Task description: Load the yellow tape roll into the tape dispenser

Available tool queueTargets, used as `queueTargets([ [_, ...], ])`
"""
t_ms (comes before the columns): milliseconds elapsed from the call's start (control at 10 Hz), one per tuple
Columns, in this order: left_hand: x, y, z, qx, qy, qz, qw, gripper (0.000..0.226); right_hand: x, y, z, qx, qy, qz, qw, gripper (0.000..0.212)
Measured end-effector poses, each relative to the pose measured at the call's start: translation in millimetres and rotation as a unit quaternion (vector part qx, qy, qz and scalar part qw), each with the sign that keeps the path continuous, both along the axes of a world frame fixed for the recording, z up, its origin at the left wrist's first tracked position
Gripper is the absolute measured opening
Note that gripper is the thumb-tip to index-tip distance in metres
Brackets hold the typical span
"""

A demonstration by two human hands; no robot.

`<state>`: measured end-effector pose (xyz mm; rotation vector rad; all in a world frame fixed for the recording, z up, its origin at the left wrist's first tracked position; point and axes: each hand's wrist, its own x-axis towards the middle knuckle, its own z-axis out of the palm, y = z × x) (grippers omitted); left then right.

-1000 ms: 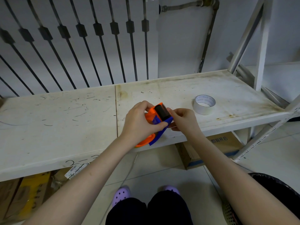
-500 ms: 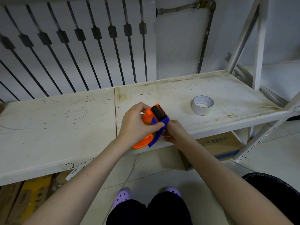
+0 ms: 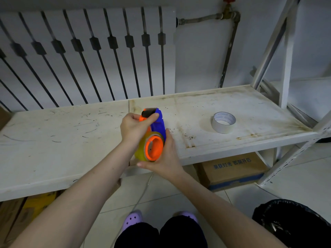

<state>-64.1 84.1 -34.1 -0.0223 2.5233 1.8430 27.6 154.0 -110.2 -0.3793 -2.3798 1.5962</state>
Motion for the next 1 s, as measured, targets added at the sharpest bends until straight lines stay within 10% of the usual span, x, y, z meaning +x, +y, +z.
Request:
queueTargets([
  [200,-8,-2,6,0.134,-0.098,-0.019,0.986,0.055,-6,11,14,0.094,0.04,-0.05,0.994,0.116],
  [400,7,17,10,0.036,-0.098,-0.132,0.986,0.07,-12,75,34,0.164,-0.007,-0.141,0.976,0.116],
  [700,15,19,15,-0.003,-0.052,-0.19,0.98,0.029,-19,132,22,0.315,-0.181,-0.2,0.91,0.106],
  [1000,24,7,51,0.002,-0.002,-0.194,0.981,0.027,-17,128,26,0.314,-0.165,-0.204,0.913,0.118],
])
